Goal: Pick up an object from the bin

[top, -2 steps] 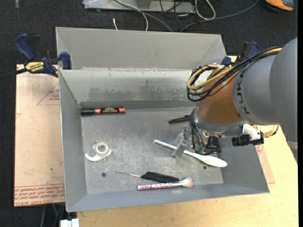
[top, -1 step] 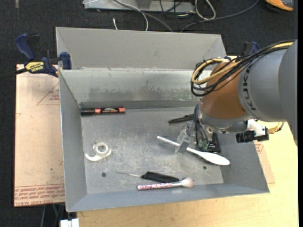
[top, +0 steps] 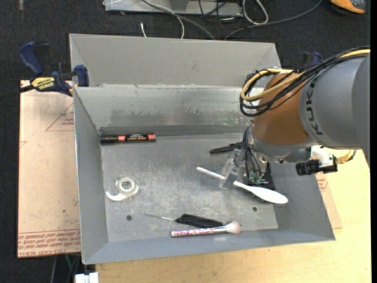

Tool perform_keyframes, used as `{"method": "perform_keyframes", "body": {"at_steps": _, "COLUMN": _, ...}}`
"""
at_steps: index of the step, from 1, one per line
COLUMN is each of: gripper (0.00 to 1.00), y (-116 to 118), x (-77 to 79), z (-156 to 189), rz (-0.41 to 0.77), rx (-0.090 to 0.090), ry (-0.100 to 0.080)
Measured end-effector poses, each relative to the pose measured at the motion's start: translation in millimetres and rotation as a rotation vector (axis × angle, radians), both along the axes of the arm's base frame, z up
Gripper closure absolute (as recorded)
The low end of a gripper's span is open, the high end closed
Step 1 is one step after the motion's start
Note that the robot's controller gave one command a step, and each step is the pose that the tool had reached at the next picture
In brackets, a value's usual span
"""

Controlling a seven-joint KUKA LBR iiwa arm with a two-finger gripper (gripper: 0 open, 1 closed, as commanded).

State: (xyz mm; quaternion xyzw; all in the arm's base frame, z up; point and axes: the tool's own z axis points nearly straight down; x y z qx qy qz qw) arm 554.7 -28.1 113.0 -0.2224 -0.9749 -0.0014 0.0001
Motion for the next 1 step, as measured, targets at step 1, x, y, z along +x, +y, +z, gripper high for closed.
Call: {"method": "perform_keyframes", "body": {"at_steps": 1, "gripper": 1.0, "y": 0.2, "x": -0.5, "z": 14.8, "rz": 0.001, "rx": 0.0, "ry": 0.002}}
